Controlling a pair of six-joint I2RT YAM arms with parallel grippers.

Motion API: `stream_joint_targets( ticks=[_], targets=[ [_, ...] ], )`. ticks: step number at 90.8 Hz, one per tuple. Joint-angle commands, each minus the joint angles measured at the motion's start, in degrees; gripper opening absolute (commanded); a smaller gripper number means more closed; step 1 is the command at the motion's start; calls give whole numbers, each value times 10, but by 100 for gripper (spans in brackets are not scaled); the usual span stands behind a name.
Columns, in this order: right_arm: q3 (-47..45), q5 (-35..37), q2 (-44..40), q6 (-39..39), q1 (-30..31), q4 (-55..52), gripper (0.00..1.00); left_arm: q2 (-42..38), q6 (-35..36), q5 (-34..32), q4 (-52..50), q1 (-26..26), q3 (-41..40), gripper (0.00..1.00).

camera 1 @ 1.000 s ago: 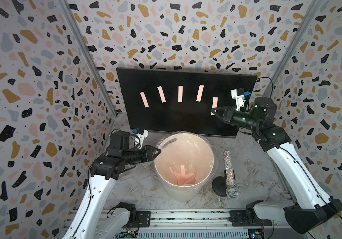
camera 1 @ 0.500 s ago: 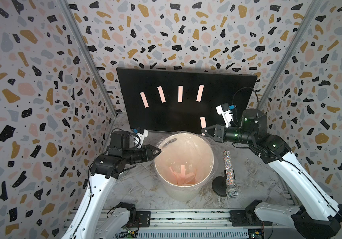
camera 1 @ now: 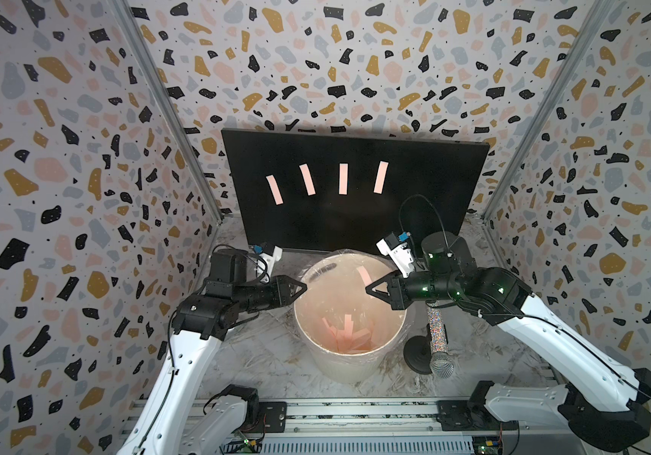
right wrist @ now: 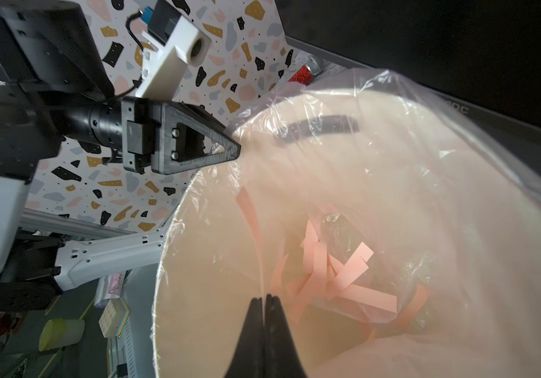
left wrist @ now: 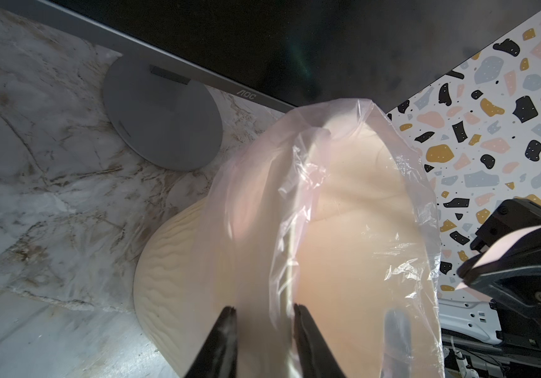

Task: Remove the sticky note from the monitor
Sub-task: Place the sticky note in the trash bin.

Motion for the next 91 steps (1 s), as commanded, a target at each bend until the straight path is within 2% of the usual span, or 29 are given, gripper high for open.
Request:
stream_joint_targets(
  ticks=[1, 31, 54, 69, 91],
  targets=[
    [3, 48, 1, -25, 27, -35, 0, 1, 3, 2, -9, -2, 14, 30],
    [32, 122, 44, -54, 87, -96, 0, 0, 2, 2, -7, -2, 9, 30],
    [49, 137, 67, -61, 102, -112, 15, -1, 2, 2, -8, -2, 7, 30],
    [59, 144, 73, -64, 103, -122, 29, -1, 2, 3, -5, -2, 4, 30],
    [73, 161, 68, -73, 102, -127, 36, 0, 2, 4, -3, -2, 1, 30]
  ],
)
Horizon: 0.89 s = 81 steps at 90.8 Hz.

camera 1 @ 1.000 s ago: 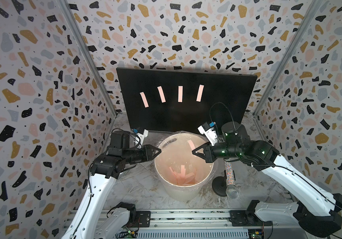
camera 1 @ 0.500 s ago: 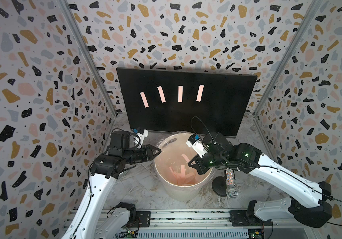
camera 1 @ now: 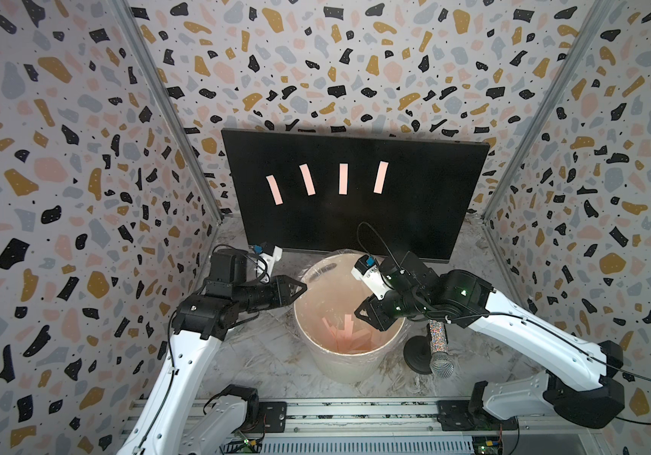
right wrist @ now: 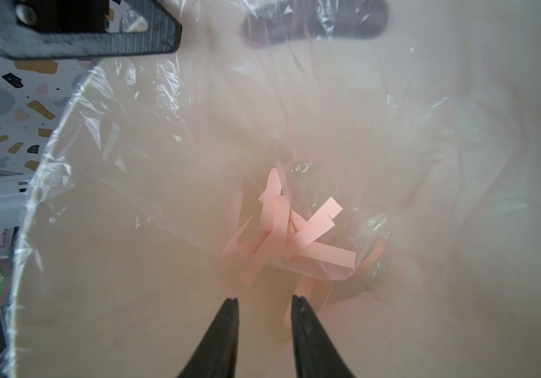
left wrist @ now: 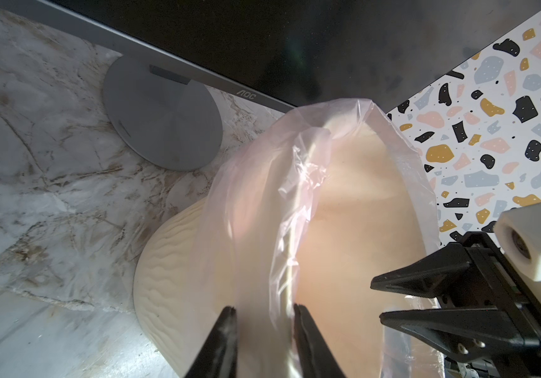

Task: Remove the sticky note from the monitor
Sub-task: Place the sticky note in the trash bin.

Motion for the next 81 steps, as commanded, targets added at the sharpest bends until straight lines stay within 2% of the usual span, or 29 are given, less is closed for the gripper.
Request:
stream_joint_targets(
  ticks=[1, 22, 81],
  targets=[
    [32, 20, -12, -12, 2, -18, 36, 0, 2, 4, -3, -2, 2, 30],
    [69, 37, -13, -34, 2, -22, 41, 0, 2, 4, -2, -2, 0, 30],
    [175, 112, -6, -123, -2, -33, 77, 1, 2, 5, -1, -2, -2, 30]
  ],
)
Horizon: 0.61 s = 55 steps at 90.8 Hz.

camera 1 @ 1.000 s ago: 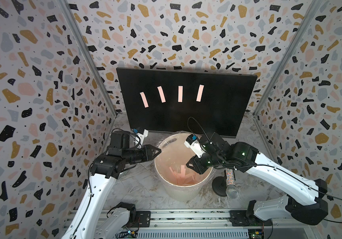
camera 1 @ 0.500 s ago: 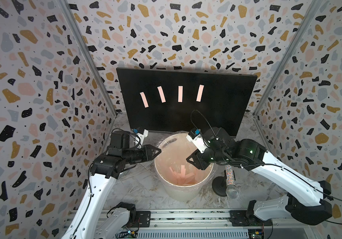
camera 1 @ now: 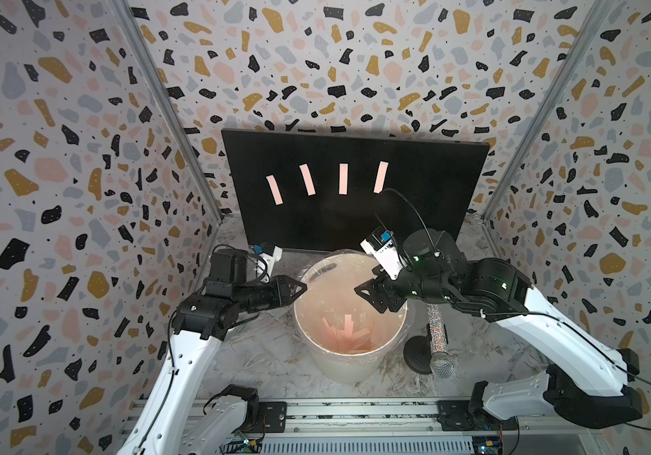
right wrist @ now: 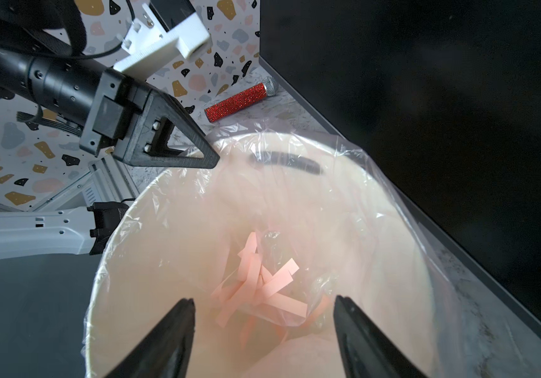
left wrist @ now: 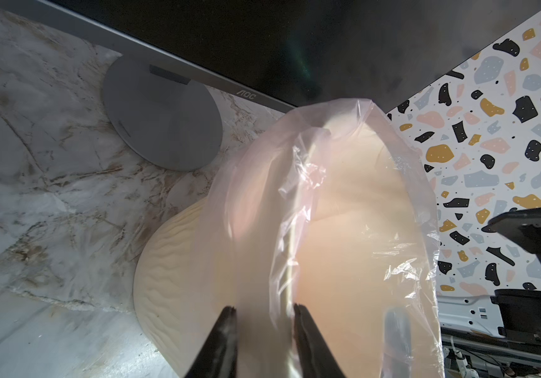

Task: Remove the sticky note from the monitor
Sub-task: Place the sticky note in the trash bin, then tear off the sticky note from the monitor.

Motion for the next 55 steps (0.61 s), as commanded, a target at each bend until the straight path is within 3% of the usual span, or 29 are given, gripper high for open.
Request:
stream_joint_targets(
  ticks=[1, 55],
  targets=[
    [31, 25, -5, -27, -2, -12, 77, 1, 2, 5, -1, -2, -2, 30],
    [141, 10, 54, -41, -98, -9, 89, 6, 3, 6, 0, -2, 2, 30]
  ],
)
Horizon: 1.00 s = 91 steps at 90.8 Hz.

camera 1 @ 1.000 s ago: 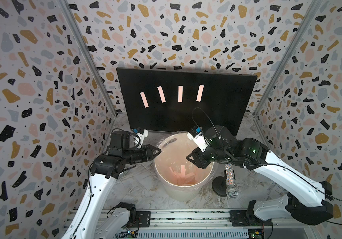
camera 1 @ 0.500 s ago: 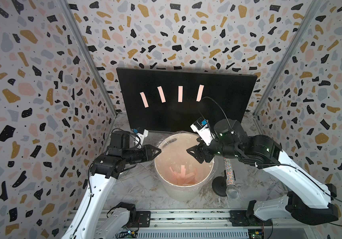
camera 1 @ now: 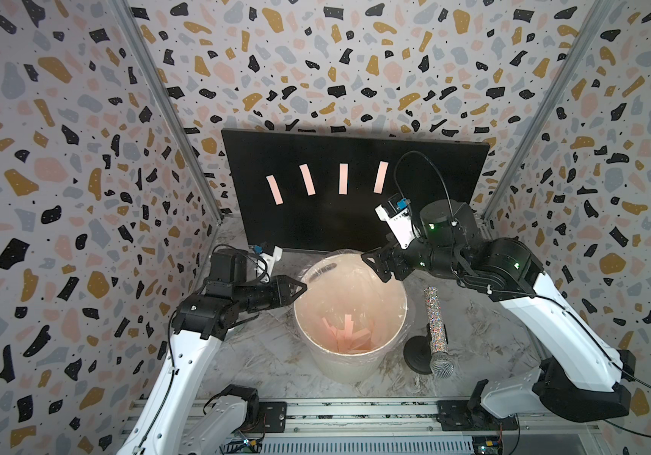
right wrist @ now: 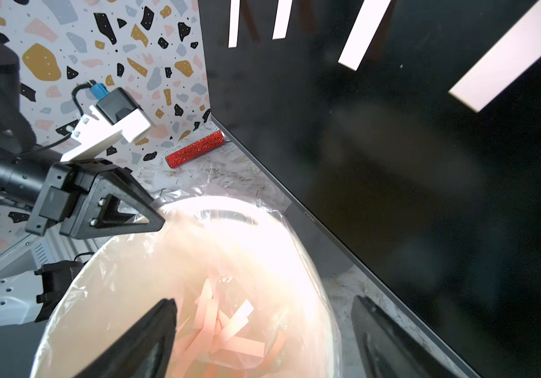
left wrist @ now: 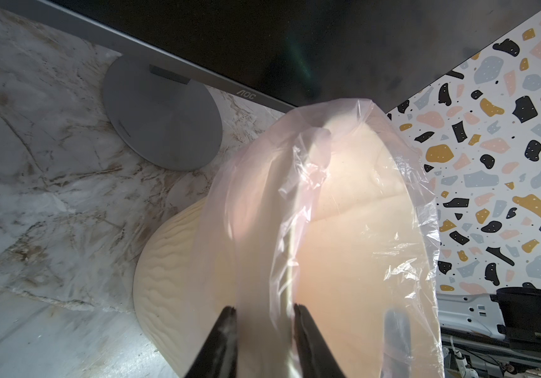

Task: Remove the sticky note from the monitor
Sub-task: Tear off the sticky note from the monitor.

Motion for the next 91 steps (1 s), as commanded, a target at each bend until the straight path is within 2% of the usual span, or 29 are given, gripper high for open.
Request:
stream_joint_targets(
  ticks=[1, 22, 47, 91],
  targets=[
    [37, -8, 10, -4, -16, -6, 90, 5, 3, 5, 0, -2, 3, 30],
    [57, -39, 31, 20, -66, 20, 90, 6, 5, 5, -4, -2, 6, 30],
    [52, -108, 53, 87, -143, 79, 87, 9, 5, 4, -5, -2, 9, 30],
    [35, -210, 91, 218, -231, 203, 71, 13, 10, 0, -12, -2, 13, 30]
  ],
)
